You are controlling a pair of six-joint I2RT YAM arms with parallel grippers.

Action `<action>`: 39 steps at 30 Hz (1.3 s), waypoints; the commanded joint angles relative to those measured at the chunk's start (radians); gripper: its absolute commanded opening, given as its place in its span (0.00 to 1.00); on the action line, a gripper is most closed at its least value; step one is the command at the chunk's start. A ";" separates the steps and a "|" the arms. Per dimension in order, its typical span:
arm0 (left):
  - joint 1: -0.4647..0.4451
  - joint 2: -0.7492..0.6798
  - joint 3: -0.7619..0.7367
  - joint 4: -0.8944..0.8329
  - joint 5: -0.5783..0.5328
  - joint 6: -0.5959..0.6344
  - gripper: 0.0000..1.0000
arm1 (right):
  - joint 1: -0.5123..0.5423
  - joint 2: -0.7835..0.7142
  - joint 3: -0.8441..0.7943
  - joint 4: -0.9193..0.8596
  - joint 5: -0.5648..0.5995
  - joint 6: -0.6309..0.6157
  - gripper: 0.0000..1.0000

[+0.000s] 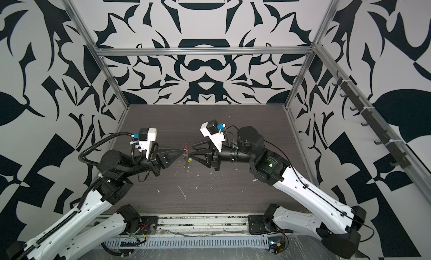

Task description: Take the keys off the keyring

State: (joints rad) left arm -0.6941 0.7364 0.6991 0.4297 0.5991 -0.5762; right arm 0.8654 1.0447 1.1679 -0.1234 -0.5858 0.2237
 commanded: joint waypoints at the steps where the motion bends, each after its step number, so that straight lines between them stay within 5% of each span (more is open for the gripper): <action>1: -0.002 -0.007 0.014 0.048 0.018 -0.001 0.00 | 0.004 0.016 -0.004 0.121 -0.025 0.049 0.38; 12: -0.002 -0.016 0.004 0.054 -0.007 0.001 0.00 | 0.004 0.028 -0.032 0.146 -0.066 0.084 0.14; 15: -0.002 -0.013 0.007 0.057 -0.010 -0.001 0.00 | 0.004 0.025 -0.042 0.151 -0.068 0.087 0.00; 20: -0.002 -0.011 0.032 -0.006 -0.006 -0.006 0.00 | 0.004 0.023 0.001 0.035 -0.043 0.048 0.00; 23: -0.002 -0.024 0.051 -0.096 0.001 0.023 0.27 | 0.004 0.019 0.047 -0.102 -0.035 -0.015 0.00; 26: -0.002 -0.037 0.073 -0.200 0.030 0.064 0.40 | 0.001 0.029 0.103 -0.256 -0.053 -0.100 0.00; 32: -0.002 0.037 0.188 -0.455 0.118 0.117 0.42 | -0.004 0.066 0.204 -0.436 -0.073 -0.196 0.00; 39: -0.002 0.088 0.235 -0.538 0.155 0.142 0.44 | -0.005 0.118 0.281 -0.514 -0.103 -0.224 0.00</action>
State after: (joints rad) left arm -0.6941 0.8230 0.9035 -0.0345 0.7151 -0.4641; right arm 0.8635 1.1561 1.3952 -0.6029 -0.6563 0.0353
